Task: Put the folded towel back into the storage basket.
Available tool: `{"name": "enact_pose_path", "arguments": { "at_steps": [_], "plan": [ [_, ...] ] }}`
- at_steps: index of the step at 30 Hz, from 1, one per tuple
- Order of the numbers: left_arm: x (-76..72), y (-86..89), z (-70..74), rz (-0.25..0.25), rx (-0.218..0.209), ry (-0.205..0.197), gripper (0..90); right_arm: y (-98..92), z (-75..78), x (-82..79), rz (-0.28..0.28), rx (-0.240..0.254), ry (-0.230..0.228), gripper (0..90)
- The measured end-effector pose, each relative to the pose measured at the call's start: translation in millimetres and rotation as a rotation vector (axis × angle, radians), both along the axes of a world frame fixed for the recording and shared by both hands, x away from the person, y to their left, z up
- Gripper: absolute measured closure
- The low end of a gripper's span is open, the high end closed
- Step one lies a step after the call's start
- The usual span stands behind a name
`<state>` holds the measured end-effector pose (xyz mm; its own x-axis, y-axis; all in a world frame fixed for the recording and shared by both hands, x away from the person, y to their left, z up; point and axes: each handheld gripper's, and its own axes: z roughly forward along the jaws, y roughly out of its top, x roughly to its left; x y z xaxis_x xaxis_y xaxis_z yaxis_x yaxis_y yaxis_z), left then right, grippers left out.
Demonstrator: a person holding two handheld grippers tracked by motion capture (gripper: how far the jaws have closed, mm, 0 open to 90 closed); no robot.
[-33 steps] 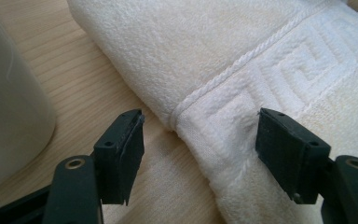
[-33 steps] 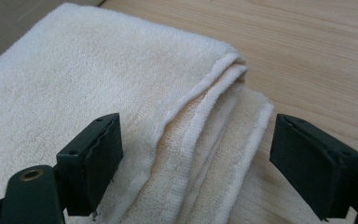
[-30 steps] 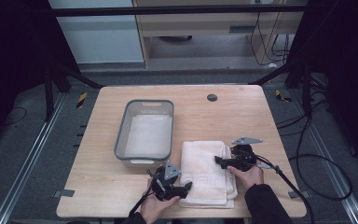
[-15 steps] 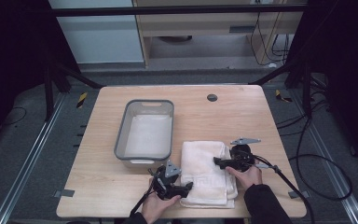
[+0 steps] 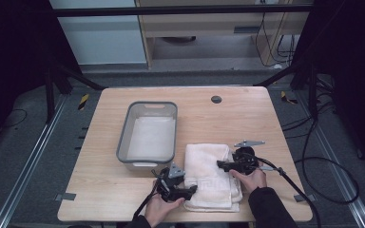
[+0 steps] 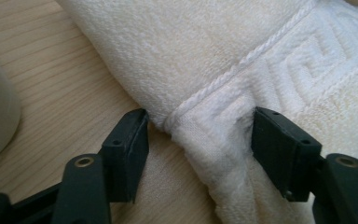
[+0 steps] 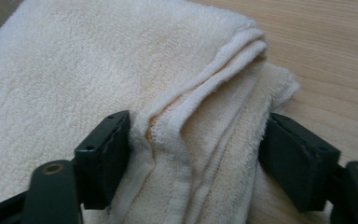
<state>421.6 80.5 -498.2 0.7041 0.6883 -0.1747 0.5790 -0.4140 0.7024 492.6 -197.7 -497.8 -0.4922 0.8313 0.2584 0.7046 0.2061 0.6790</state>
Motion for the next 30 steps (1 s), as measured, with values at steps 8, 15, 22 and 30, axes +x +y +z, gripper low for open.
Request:
{"name": "enact_pose_path", "arguments": {
  "at_steps": [8,15,22,30],
  "plan": [
    [1.7,-0.7,1.6,-0.028,-0.02,0.047,49.9,0.5,2.3,-1.0,0.027,0.054,0.045,49.4],
    [0.4,-1.5,1.8,-0.031,-0.045,0.065,61.7,0.3,4.6,-1.6,0.039,0.063,0.048,59.9],
    [-2.5,-1.0,2.3,-0.018,-0.066,0.052,69.2,0.1,8.5,-2.5,0.04,0.062,0.04,63.7],
    [-3.7,2.6,6.4,-0.017,-0.096,0.049,72.5,-2.2,18.7,-5.5,0.051,0.074,0.004,65.0]
  ]
}}
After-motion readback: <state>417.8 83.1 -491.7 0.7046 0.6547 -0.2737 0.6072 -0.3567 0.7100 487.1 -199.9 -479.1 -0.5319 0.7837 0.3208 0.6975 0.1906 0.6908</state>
